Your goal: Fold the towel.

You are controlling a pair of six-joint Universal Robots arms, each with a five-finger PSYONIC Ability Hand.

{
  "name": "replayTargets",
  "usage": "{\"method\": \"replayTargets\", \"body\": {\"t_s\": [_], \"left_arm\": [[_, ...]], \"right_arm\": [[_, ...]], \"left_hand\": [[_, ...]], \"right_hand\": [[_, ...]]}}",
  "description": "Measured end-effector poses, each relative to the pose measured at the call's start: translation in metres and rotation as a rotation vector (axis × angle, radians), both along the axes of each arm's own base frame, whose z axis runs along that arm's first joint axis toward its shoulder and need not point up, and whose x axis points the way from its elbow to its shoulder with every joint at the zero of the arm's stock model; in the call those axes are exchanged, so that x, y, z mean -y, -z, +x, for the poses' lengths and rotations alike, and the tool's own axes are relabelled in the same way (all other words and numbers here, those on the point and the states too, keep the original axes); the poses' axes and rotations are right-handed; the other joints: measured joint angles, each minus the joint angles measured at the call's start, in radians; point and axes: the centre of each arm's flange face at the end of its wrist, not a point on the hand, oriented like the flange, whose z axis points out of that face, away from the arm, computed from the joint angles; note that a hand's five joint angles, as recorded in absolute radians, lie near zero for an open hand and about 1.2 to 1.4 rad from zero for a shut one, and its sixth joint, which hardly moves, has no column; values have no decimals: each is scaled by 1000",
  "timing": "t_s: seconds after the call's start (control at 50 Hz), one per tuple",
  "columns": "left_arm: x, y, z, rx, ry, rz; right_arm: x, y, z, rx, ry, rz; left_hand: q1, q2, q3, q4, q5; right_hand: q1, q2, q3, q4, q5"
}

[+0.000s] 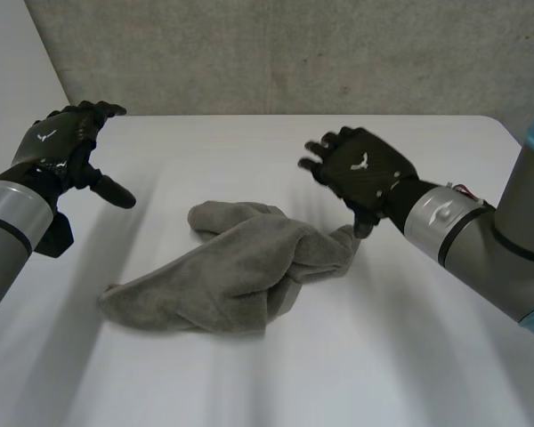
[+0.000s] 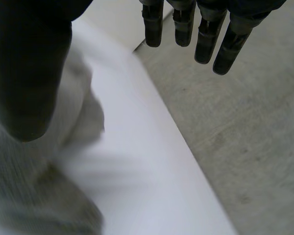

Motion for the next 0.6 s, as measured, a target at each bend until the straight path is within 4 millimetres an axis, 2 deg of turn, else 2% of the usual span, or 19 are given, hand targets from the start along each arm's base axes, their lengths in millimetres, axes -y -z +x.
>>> {"method": "replayTargets", "body": {"t_s": [0.08,0.16,0.34,0.46,0.54,0.6], "left_arm": [[0,0,0,0,1,-1],[0,0,0,1,1,-3],[1,2,-1,4,2,-3],[1,3,-1,5,2,0],[1,3,-1,5,2,0],[1,3,-1,6,2,1]], "right_arm": [[0,-4,5,207,43,217],[1,8,18,301,51,370],[-3,40,55,289,38,523],[-6,60,70,241,31,587],[-7,76,75,193,24,593],[-7,87,77,143,18,572]], "left_hand": [[0,0,0,0,0],[0,0,0,0,0],[0,0,0,0,0],[0,-1,0,0,0],[0,-1,0,0,0],[0,-1,0,0,0]], "right_hand": [[0,0,0,0,0],[0,0,0,0,0],[0,0,0,0,0],[21,20,0,0,25],[212,216,0,0,233],[515,530,0,0,525]]}}
